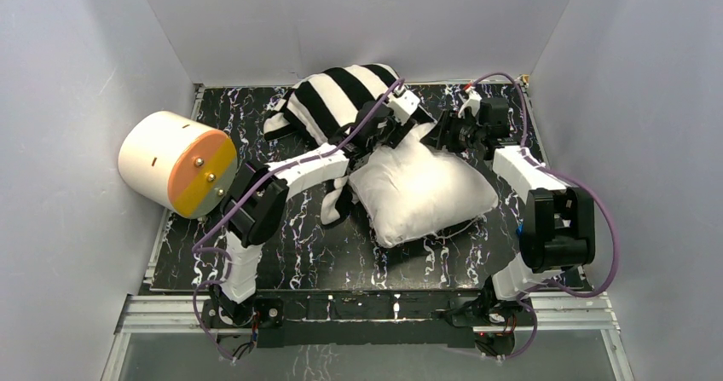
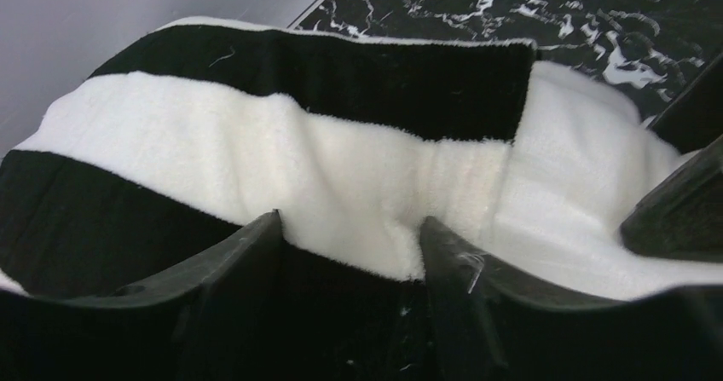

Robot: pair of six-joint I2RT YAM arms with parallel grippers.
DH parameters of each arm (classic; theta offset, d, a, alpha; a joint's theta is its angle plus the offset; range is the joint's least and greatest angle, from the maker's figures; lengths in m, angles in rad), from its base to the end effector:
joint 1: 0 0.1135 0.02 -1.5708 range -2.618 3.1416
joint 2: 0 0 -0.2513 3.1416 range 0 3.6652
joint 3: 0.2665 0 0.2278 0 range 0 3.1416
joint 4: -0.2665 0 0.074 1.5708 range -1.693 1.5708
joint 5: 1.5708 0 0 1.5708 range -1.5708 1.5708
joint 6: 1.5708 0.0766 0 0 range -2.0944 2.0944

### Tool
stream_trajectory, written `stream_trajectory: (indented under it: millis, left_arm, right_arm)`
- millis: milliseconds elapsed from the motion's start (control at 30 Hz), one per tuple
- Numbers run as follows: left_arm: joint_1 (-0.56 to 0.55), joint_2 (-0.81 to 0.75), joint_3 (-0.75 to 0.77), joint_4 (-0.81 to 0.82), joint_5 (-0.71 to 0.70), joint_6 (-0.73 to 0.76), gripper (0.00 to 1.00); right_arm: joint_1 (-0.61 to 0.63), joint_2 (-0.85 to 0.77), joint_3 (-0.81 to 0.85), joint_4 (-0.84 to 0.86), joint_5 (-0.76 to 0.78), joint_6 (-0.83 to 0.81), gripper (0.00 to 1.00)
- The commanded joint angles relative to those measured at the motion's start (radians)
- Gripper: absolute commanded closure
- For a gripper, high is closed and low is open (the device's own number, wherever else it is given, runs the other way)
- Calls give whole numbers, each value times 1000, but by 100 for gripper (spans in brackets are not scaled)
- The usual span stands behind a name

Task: Put the pillow into the pillowcase
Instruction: Stuff the pillow into the pillowcase.

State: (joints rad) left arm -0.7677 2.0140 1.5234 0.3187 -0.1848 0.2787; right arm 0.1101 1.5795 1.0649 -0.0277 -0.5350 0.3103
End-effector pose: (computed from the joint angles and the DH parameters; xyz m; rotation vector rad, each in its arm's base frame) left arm 0.3673 -0.3350 0.2644 0.7513 1.5737 -0.1978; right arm 0.3563 0.0787 0.2366 -0.1141 2.1307 0.8138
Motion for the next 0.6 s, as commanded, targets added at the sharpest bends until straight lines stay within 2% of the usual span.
stream_trajectory:
  millis: [0,67,100,133,200,333,400,500,567]
  left_arm:
    - [-3,23,102,4,112,42,53]
    - [-9,28,128,-19,144,44,83]
    - [-20,16,130,-23,162,49,94]
    - [-34,2,127,-20,178,54,100]
    - [-68,-47,122,-22,247,39,100]
    - [-132,-128,85,18,422,-151,100]
    - [-157,-155,35,62,465,-234,100]
    - [-183,-198,-50,76,396,-264,100]
    - [-183,-228,-107,81,268,-236,100]
  right_arm:
    - [5,11,-33,163,-108,64,44]
    - [6,19,-45,197,-126,85,51]
    - [7,21,-52,223,-130,97,54]
    - [9,24,-59,244,-133,113,56]
    - [13,30,-73,295,-140,149,60]
    - [31,45,-108,438,-122,258,66]
    - [38,52,-124,509,-104,319,71]
    - [43,51,-138,563,-83,364,72]
    - [44,36,-144,551,-78,353,72]
